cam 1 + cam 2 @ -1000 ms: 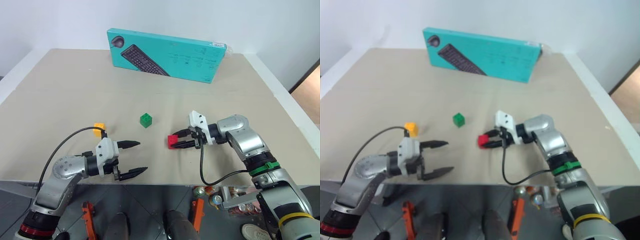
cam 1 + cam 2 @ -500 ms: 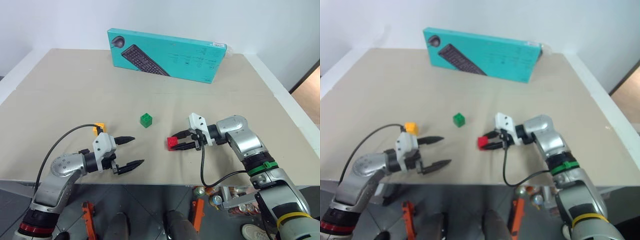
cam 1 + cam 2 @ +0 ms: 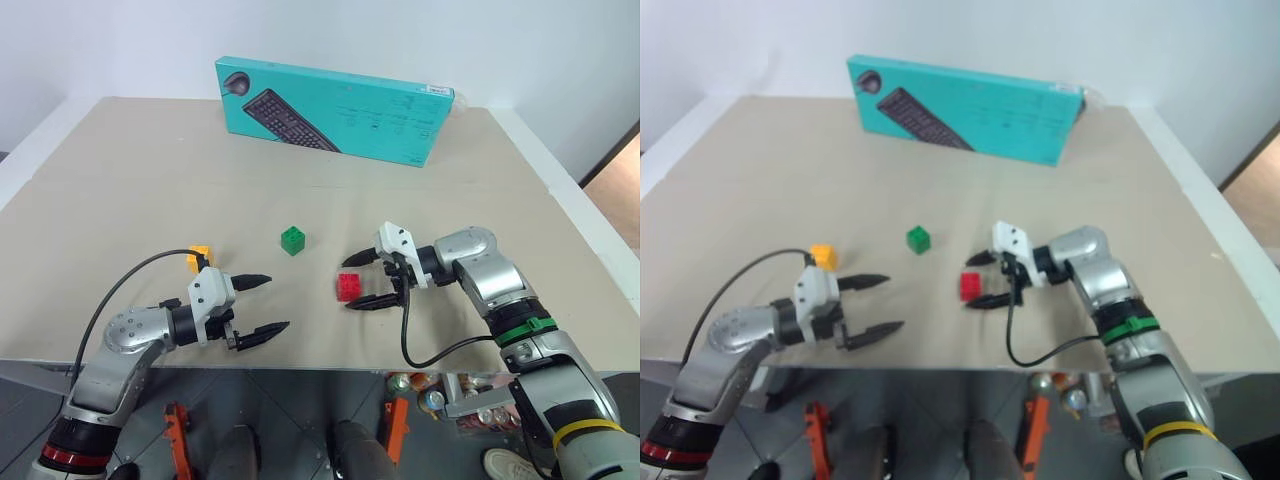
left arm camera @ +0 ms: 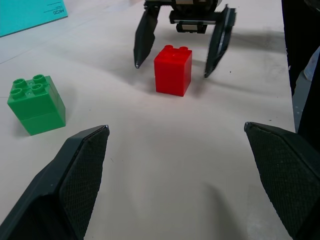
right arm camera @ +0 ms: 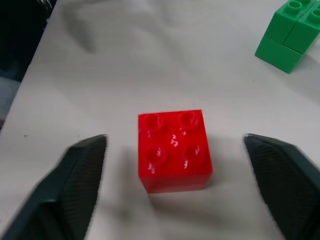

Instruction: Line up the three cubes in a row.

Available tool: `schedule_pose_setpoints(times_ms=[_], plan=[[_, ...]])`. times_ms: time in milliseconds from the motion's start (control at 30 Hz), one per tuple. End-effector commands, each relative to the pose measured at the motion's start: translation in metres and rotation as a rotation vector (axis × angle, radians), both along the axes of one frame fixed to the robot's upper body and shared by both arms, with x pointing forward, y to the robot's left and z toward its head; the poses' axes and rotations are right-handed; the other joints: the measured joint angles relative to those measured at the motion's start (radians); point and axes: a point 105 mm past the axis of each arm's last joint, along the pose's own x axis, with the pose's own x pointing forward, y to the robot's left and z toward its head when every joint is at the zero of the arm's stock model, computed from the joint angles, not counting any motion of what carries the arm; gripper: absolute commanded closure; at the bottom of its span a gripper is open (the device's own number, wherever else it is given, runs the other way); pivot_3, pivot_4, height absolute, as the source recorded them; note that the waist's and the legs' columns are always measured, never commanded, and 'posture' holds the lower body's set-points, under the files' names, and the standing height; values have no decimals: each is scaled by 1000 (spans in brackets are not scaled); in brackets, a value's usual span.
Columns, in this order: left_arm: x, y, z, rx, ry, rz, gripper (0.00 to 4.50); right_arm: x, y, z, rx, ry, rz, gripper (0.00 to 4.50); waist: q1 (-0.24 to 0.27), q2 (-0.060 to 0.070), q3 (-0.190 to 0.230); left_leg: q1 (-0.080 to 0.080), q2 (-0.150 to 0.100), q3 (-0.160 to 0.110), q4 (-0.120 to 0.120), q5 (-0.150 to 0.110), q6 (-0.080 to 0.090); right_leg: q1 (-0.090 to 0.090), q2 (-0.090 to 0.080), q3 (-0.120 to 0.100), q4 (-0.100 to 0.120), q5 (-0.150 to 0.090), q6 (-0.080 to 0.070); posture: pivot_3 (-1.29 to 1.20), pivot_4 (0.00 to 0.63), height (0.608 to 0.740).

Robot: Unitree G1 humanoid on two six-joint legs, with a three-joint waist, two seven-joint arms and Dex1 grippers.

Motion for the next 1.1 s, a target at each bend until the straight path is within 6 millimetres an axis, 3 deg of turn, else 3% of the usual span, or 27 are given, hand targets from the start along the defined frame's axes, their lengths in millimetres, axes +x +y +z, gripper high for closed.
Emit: schedule_pose_setpoints(times_ms=[33,167,333,533,800,1100], plan=[[2,-2,8,-11,-40,3,0,-6,3,32,83,-73,8,55,0,0,0,0,0,0,0,0,0,0,0,0,0,0,0,0,150,740],[17,5,11,-39,-58,128,0,-16,14,63,247,-116,-53,55,1,0,0,0,0,0,0,0,0,0,0,0,0,0,0,0,150,740],[44,14,18,-75,-44,303,0,-28,25,79,420,-151,-156,55,1,0,0,0,0,-1,1,0,0,0,0,-1,0,0,1,0,150,740],[73,12,22,-61,-19,408,0,-34,31,80,496,-192,-273,55,1,0,0,-1,-1,-1,2,0,0,1,0,0,0,1,2,0,150,740],[96,-14,25,-48,4,305,0,-28,33,73,479,-260,-358,55,1,0,0,-1,-1,-1,2,0,0,1,0,0,0,2,3,0,150,740],[121,-23,24,-1,1,286,0,-25,35,75,484,-288,-372,55,1,0,0,-1,-1,-2,1,0,0,0,1,0,0,3,6,0,150,740]])
